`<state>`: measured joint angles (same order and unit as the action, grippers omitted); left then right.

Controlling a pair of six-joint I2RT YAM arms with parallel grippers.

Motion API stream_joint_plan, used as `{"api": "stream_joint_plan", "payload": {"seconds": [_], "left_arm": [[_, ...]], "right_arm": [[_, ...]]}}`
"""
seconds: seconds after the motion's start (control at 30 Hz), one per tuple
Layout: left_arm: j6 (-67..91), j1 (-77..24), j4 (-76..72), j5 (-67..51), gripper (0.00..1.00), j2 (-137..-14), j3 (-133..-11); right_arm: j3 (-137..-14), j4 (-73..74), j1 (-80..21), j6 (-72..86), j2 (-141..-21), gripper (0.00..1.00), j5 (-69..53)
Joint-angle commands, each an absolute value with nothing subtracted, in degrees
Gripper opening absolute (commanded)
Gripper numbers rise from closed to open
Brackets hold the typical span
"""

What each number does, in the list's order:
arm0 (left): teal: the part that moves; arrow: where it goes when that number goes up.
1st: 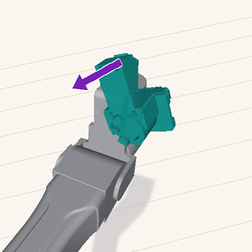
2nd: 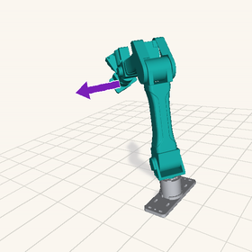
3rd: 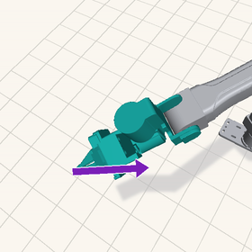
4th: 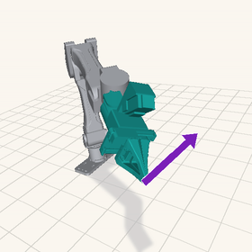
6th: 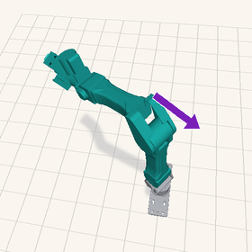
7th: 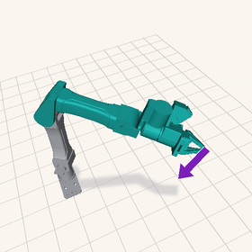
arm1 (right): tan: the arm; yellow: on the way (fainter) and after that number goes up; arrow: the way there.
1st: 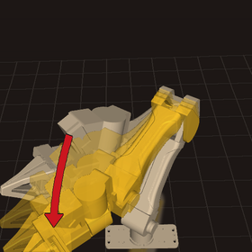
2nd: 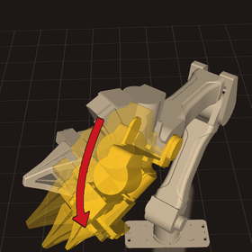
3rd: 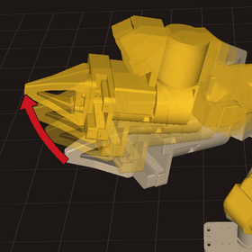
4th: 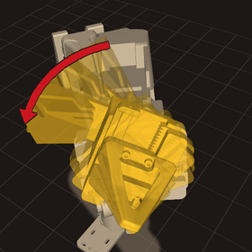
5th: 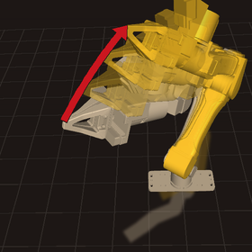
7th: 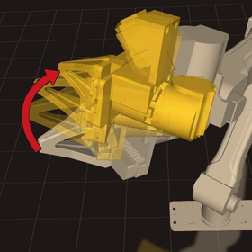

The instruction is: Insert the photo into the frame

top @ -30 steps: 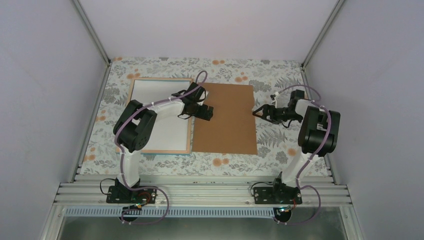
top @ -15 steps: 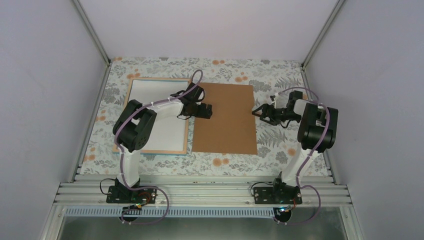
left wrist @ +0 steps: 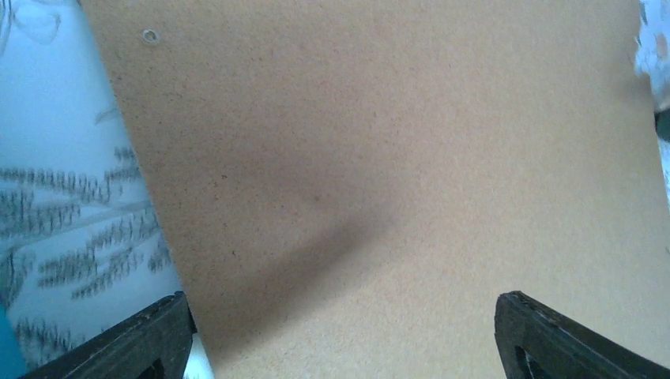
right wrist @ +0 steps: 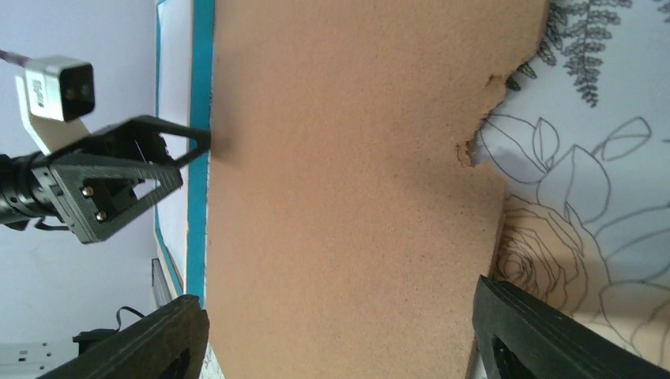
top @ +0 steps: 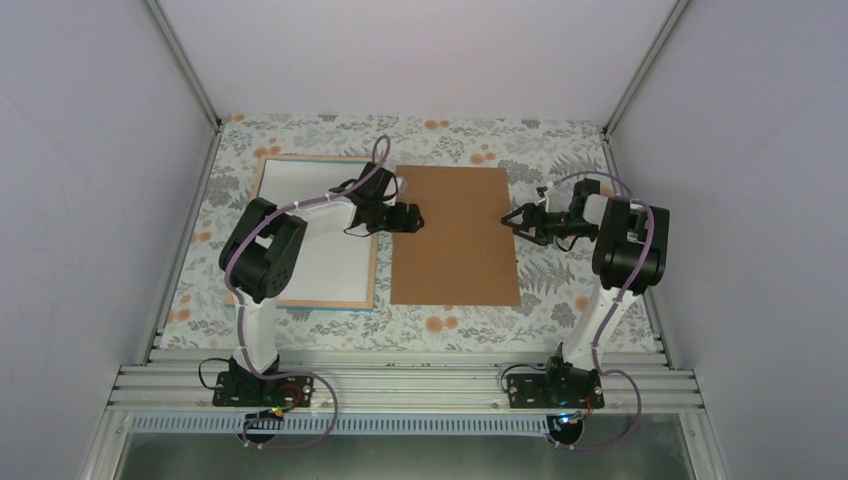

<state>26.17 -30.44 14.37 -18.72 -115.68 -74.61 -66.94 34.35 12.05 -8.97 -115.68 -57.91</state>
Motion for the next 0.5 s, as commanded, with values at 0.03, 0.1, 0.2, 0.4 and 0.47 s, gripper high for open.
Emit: {"api": "stream_joint_plan", "payload": {"seconds": [0.03, 0.1, 0.2, 0.4, 0.47], "left_arm": [[26.85, -32.34, 7.52, -34.36, 0.93, -110.17, -69.88], [26.84, -32.15, 7.41, -36.41, 0.92, -109.22, -70.06], [27.67, -30.70, 6.93, -38.64, 0.91, -107.55, -68.77], [25.64, -27.25, 10.55, -39.46, 0.90, -104.36, -68.11], [24.54, -26.89, 12.05, -39.38, 0.90, -103.33, -67.88]], "right_arm": [[-64.42, 35.81, 8.42, -9.74, -122.24, 0.85, -52.70], [-64.40, 35.98, 7.85, -9.97, -122.10, 0.84, -53.62], [-64.34, 36.28, 7.03, -10.32, -121.95, 0.84, -55.23], [-64.78, 35.94, 3.72, -10.84, -122.07, 0.83, -57.89], [-65.13, 35.58, 2.71, -10.69, -122.06, 0.83, -58.24]]}}
